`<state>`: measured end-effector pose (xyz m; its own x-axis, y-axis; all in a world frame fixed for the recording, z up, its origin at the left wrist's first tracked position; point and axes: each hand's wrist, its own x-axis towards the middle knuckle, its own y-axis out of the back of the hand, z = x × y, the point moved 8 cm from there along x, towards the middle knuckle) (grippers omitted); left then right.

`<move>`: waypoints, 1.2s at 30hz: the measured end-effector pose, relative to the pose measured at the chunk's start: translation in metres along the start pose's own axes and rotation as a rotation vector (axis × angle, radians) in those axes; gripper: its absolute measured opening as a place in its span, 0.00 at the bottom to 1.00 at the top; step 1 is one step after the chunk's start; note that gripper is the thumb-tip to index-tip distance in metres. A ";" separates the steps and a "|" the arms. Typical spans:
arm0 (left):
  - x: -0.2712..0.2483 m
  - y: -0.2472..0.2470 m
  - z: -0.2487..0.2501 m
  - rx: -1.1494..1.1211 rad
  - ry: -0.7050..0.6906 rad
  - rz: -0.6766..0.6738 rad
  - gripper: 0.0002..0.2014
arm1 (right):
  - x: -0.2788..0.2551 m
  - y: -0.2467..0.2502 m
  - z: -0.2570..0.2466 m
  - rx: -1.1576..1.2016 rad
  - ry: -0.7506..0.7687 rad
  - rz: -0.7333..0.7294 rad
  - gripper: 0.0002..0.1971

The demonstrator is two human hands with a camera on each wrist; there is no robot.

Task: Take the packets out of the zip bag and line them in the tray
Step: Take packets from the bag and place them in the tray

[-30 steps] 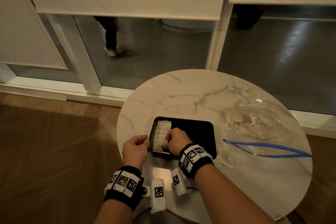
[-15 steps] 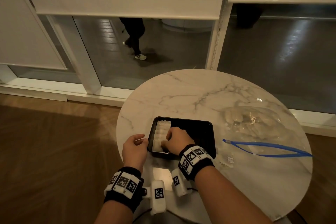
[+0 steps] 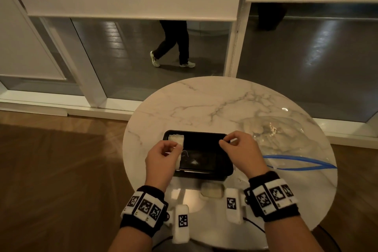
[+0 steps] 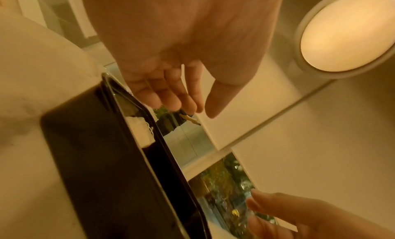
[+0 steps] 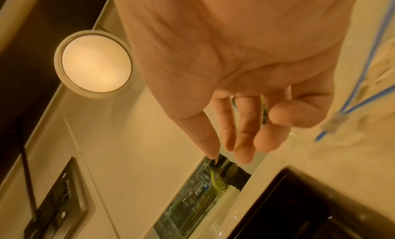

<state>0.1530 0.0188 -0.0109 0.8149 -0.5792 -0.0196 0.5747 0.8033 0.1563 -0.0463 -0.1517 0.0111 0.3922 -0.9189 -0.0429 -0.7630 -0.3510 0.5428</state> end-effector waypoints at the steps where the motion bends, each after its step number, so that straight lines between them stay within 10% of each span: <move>1: -0.005 -0.012 0.005 0.040 -0.030 -0.058 0.02 | -0.002 0.008 0.010 0.001 -0.012 0.008 0.04; 9: -0.059 -0.118 0.000 0.677 -0.266 -0.520 0.13 | -0.032 0.034 0.092 -0.085 -0.115 -0.049 0.04; 36: -0.057 -0.114 -0.002 0.638 -0.261 -0.521 0.10 | -0.039 0.020 0.060 -0.151 0.031 -0.294 0.07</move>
<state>0.0413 -0.0390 -0.0296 0.3709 -0.9282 -0.0276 0.6545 0.2402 0.7169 -0.1075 -0.1333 -0.0270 0.6015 -0.7756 -0.1914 -0.5312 -0.5673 0.6293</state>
